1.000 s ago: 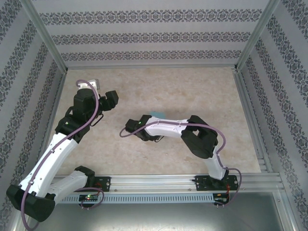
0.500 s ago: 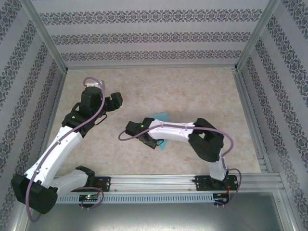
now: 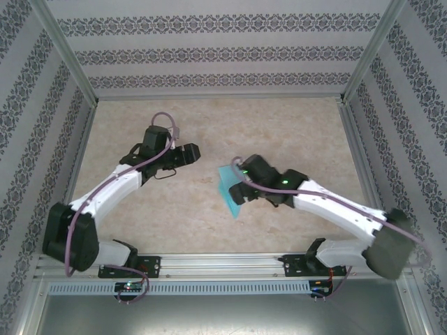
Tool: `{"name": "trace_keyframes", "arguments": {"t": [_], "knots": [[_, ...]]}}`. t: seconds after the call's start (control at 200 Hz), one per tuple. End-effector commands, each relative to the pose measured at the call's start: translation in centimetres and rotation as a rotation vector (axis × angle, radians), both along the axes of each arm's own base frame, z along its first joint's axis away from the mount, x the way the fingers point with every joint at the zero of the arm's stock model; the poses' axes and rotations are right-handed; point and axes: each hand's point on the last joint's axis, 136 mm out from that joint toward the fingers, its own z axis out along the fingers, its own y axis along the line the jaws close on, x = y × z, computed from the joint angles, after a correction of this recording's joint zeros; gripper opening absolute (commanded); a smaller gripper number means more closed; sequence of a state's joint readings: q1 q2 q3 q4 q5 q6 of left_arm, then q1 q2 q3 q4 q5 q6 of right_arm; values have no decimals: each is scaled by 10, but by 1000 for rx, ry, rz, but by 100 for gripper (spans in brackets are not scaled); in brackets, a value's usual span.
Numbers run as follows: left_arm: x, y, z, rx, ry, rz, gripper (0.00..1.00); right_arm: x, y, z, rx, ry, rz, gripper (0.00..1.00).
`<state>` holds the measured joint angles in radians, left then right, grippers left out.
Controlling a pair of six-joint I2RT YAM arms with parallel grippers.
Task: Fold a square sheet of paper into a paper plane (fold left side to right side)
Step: Turn over the paper at the center of the table, then fold the wing for the fifth time at the center of the table.
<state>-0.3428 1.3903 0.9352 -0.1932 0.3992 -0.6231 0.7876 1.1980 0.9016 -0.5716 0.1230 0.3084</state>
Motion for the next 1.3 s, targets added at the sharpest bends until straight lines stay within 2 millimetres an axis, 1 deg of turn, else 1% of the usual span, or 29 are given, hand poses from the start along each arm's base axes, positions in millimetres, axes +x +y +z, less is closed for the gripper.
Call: {"name": "trace_keyframes", "arguments": {"t": [0.0,0.095,0.165,0.305,0.455,0.49,0.52,0.605,0.694,0.829,0.924,0.969,0.999,1.144,1.204,1.294], "knots": [[-7,-46,-7,-158,46,-130,75,15,-2,27,299,-44,-89,98],[-9,-66,-24,-184,92,-168,74,23,-27,31,416,-68,-184,98],[-10,-77,-34,-194,123,-180,74,27,-43,33,488,-79,-243,98],[-17,-97,-53,-220,180,-213,73,30,-70,24,599,-73,-359,98],[-20,-112,-77,-211,231,-234,70,30,-85,16,677,-60,-420,98],[-19,-115,-79,-216,233,-237,70,29,-87,13,680,-52,-431,98],[-18,-119,-82,-224,238,-244,67,29,-87,11,680,-46,-433,98],[-14,-127,-85,-242,240,-262,59,28,-86,6,682,-21,-422,98],[-8,-131,-88,-237,225,-274,46,29,-81,3,690,11,-406,98],[-3,-132,-85,-221,165,-313,20,29,-63,-2,714,99,-316,97],[-1,-130,-81,-230,127,-335,7,31,-49,-9,724,170,-245,94],[-1,-128,-79,-246,112,-342,2,35,-43,-11,741,183,-209,92],[-1,-127,-78,-259,104,-348,0,37,-40,-13,754,193,-188,90],[-5,-118,-73,-338,69,-378,0,54,-24,-17,794,218,-96,81],[-6,-113,-72,-359,55,-385,0,60,-19,-21,800,232,-72,79],[-11,-109,-71,-389,42,-404,0,69,-14,-28,819,245,-46,79]]}}
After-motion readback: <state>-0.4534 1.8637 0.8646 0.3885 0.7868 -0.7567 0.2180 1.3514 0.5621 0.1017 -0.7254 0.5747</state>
